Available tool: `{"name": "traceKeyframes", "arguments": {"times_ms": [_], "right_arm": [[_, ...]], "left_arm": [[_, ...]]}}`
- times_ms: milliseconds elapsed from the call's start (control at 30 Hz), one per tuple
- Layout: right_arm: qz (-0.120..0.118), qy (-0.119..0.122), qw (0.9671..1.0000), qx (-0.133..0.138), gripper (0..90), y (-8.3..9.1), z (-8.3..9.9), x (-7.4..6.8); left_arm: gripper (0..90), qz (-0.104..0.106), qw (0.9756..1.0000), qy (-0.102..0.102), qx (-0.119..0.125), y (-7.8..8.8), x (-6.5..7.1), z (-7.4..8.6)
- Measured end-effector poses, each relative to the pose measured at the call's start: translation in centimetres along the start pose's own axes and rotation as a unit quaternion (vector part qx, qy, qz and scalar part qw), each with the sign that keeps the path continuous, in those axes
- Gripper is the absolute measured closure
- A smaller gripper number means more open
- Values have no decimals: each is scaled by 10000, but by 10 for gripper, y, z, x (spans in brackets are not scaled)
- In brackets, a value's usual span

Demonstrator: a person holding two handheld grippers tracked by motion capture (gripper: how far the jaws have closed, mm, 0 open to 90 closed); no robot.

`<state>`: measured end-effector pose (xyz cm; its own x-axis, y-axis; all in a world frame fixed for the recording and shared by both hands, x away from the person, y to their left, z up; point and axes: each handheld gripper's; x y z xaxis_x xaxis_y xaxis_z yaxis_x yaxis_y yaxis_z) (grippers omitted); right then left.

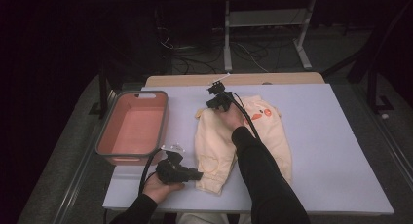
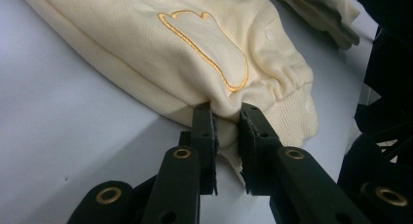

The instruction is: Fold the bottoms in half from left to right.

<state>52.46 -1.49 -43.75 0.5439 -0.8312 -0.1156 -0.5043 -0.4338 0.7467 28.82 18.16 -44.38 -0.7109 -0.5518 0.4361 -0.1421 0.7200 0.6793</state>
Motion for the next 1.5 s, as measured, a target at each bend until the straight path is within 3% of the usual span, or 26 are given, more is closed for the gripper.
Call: {"name": "traceKeyframes", "arguments": {"times_ms": [100, 267, 600, 1133, 1500], "right_arm": [[59, 37, 10000, 41, 783, 1, 2, 2], [-102, -73, 9999, 27, 845, 4, 3, 8], [-355, -269, 9987, 256, 854, 13, 5, 14], [-524, -222, 9968, 563, 854, 37, 4, 21], [-600, -233, 9950, 765, 854, 53, 8, 26]], "left_arm": [[774, -3, 10000, 2, 1, 0, 0, 0], [777, 10, 10000, 17, 14, 0, 0, 0], [786, 32, 9996, -108, 270, 7, 8, -4], [787, 71, 9989, -227, 397, 10, 16, -8], [789, 180, 9973, -492, 509, 11, 29, -14]]}}
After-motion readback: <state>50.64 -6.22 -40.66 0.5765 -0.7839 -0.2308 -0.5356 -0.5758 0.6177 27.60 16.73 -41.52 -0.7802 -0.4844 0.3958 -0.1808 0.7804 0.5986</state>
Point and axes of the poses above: each handheld gripper's, and its own axes: y roughly backward along the jaws, z roughly out of its underside, x roughly to its right, and after that the axes turned 1 degree about -z, right-handed
